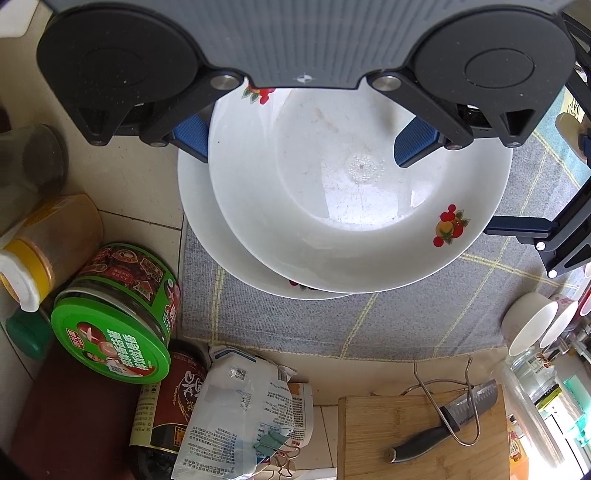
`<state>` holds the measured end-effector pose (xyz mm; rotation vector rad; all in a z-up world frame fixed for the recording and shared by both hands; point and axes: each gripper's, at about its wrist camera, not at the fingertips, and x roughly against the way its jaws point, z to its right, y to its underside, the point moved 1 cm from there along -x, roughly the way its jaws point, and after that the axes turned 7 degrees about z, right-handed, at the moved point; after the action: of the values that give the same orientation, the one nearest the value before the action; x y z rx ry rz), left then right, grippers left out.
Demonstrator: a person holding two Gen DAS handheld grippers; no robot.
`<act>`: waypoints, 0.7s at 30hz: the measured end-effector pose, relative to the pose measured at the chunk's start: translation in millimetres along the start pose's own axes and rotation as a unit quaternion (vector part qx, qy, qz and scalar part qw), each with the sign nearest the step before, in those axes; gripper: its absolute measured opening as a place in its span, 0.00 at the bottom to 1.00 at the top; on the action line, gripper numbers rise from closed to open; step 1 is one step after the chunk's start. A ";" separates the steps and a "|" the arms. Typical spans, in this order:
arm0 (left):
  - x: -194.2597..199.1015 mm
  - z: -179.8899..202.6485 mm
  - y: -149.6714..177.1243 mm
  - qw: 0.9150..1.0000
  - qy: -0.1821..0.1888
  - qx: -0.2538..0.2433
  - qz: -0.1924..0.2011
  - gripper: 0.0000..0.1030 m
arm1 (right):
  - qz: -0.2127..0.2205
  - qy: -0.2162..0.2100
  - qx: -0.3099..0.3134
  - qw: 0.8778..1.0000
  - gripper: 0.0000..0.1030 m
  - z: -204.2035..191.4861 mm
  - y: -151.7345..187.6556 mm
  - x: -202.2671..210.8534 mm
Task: Organize plates and bowls
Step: 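Lower the white plate onto the plate stack with the right gripper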
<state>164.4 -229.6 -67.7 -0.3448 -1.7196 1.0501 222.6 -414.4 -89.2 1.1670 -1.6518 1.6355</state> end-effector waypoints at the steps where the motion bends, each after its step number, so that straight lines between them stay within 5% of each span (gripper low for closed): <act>1: -0.6 0.2 0.4 1.000 0.000 -0.002 0.001 0.98 | 0.000 0.001 0.000 1.000 1.00 0.0 0.2 0.4; 21: -5.2 -0.5 1.8 1.000 0.007 -0.006 0.005 0.99 | -0.003 0.030 0.003 1.000 1.00 -1.8 2.1 14.5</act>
<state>166.5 -231.8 -72.4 -0.3681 -1.7151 1.0425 213.4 -415.9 -77.8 1.1145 -1.6063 1.6558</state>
